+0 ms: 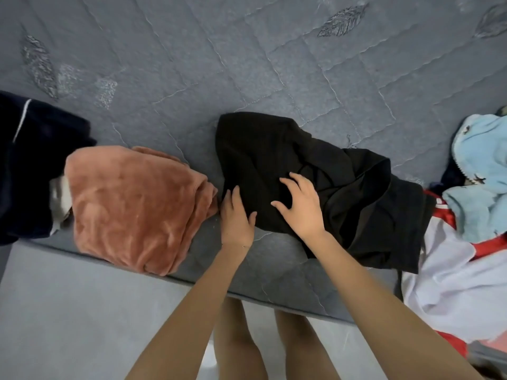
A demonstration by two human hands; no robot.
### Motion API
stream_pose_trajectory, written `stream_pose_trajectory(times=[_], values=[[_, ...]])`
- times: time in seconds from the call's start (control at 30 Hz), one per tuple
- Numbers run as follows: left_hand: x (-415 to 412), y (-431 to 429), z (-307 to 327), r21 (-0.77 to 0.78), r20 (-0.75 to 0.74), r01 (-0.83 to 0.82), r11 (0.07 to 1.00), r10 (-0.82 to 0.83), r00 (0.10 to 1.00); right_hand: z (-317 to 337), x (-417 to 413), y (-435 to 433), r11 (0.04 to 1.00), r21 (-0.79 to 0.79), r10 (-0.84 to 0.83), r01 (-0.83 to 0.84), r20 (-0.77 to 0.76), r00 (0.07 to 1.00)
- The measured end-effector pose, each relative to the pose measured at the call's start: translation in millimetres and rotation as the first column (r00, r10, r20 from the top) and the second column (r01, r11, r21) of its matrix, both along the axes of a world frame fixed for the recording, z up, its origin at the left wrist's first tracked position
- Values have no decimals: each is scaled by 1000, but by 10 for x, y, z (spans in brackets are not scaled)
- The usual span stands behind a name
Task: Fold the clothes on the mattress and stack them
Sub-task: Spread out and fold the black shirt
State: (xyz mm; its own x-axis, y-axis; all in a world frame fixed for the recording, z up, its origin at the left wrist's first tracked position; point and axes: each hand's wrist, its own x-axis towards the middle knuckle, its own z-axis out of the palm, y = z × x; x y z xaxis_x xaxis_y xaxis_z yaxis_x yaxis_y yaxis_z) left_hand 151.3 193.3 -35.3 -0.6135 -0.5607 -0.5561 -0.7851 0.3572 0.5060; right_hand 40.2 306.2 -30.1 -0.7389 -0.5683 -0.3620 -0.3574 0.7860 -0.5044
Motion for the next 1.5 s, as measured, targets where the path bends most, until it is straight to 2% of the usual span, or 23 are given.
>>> stream_pose_trajectory(times=[0.13,0.33,0.43,0.5,0.57,0.7,0.83,0.93,1.03,1.13,1.27,1.4,1.5], values=[[178,150,-46,-6,9,-314,949,314,949,-26,102,150,1000,8,-13,12,15,1000],[190,71,-114,61,-43,-495,866,498,866,-17,110,241,999,2,36,-36,11,999],[188,94,-1,12,-250,-380,925,371,894,4,94,254,998,25,61,-61,7,998],[175,129,92,-39,-326,-268,963,242,914,32,85,262,997,31,67,-67,20,998],[150,145,191,-37,-358,-236,971,207,910,69,81,274,997,33,69,-70,27,997],[107,102,331,-62,-322,-262,963,230,918,143,75,289,997,34,62,-64,50,997],[202,73,364,-167,-169,-122,978,94,981,187,92,292,998,22,66,-67,61,996],[264,74,372,-225,-80,-57,973,40,996,218,88,313,998,14,60,-60,43,997],[200,88,397,-277,-90,7,961,-33,995,252,52,359,999,4,44,-44,8,999],[44,133,389,-237,-145,73,969,-110,983,288,-36,456,999,24,27,-25,-69,997],[-178,245,345,-234,-157,170,957,-209,965,336,-195,662,995,62,-69,79,-144,987],[-392,414,316,-214,-161,215,953,-252,954,340,-287,880,973,69,-209,218,-121,970],[-521,532,299,-198,-163,253,947,-286,944,330,-304,1000,949,7,-314,317,-95,944]])
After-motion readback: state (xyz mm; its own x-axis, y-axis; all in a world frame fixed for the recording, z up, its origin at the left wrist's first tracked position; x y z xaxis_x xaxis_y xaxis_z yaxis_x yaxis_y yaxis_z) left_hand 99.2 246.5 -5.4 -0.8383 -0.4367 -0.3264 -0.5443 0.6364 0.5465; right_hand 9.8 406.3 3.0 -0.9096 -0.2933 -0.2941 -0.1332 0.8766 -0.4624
